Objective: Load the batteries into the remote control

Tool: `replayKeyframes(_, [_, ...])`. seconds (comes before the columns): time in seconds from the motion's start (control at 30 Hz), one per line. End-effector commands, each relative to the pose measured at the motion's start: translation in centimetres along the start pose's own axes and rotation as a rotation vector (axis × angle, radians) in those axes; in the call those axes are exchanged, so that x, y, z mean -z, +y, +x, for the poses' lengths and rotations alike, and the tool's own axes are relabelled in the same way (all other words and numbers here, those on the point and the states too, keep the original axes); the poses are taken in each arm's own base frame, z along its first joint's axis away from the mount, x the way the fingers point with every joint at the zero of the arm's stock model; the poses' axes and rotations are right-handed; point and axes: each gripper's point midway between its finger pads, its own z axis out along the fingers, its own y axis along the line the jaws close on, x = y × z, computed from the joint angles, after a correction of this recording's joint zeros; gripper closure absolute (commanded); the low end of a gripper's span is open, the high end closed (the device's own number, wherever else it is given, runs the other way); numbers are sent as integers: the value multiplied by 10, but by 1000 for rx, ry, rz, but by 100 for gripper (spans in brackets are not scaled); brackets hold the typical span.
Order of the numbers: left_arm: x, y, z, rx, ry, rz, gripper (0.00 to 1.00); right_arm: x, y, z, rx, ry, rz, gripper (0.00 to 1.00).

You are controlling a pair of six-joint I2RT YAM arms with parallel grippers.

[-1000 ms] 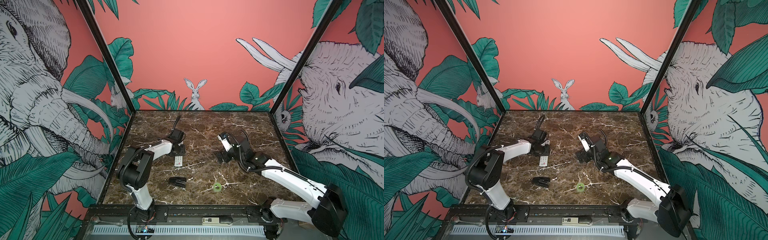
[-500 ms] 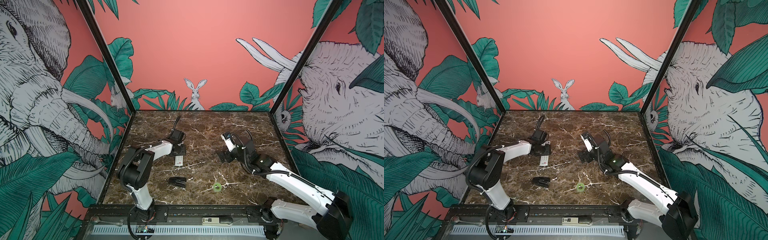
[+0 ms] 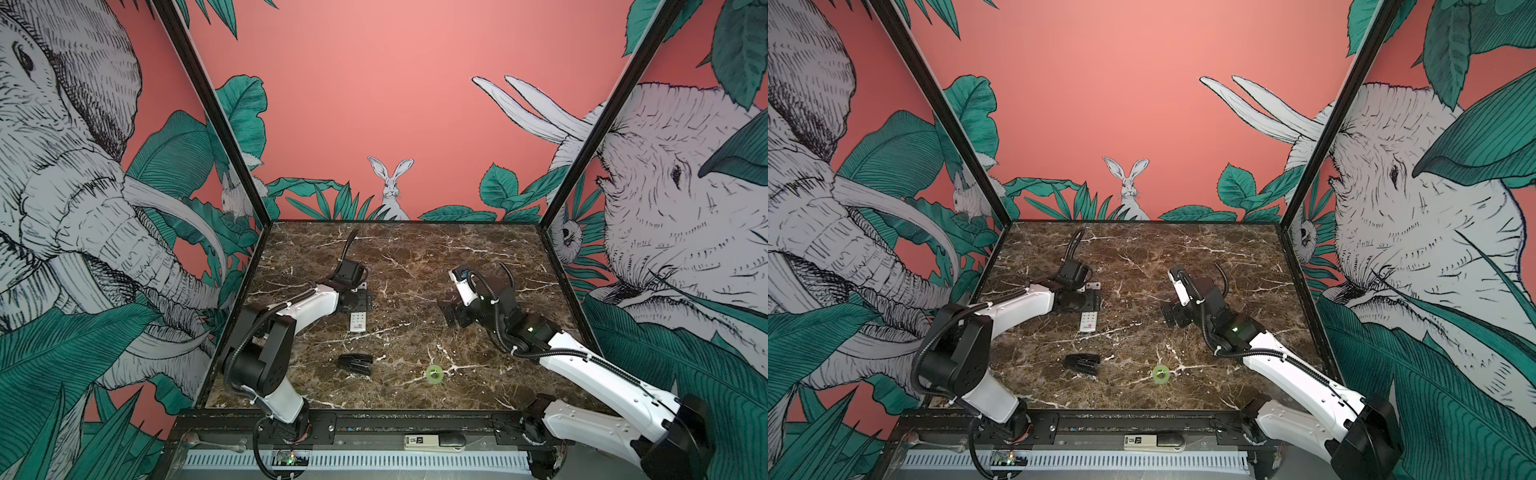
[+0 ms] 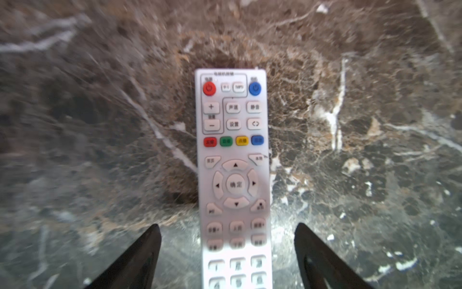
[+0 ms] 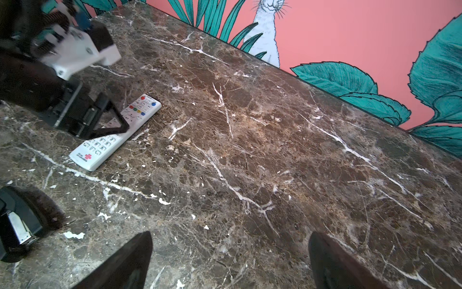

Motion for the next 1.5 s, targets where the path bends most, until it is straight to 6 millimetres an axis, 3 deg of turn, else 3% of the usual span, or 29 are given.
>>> replayKeyframes(0.0, [23,19,3,-37,-25,-62,9,8,-20,-4,-42,-51,72,1])
replayKeyframes(0.13, [46,29,-3,-51,-113,-55,1,11,-44,10,-117,-74,152,1])
replayKeyframes(0.33, [72,62,-5,-36,-226,-134,1,20,-85,34,-211,-110,304,1])
replayKeyframes(0.53, [86,116,0,77,-321,-380,0,23,-119,62,-258,-87,464,1])
replayKeyframes(0.7, [89,134,-1,43,-366,-500,1,25,-151,89,-296,-95,652,1])
replayKeyframes(0.77, [94,142,-4,37,-384,-550,0,25,-157,91,-283,-90,681,1])
replayKeyframes(0.9, [107,150,-14,25,-458,-621,0,26,-163,84,-206,-143,728,1])
replayKeyframes(1.1, [113,152,-26,-23,-564,-654,0,18,-167,97,-85,-146,770,1])
replayKeyframes(1.33, [90,142,-34,-129,-657,-616,0,-14,-168,105,-52,-138,755,1])
replayKeyframes(1.47, [78,140,-48,-162,-682,-645,0,-24,-172,97,-29,-172,768,1])
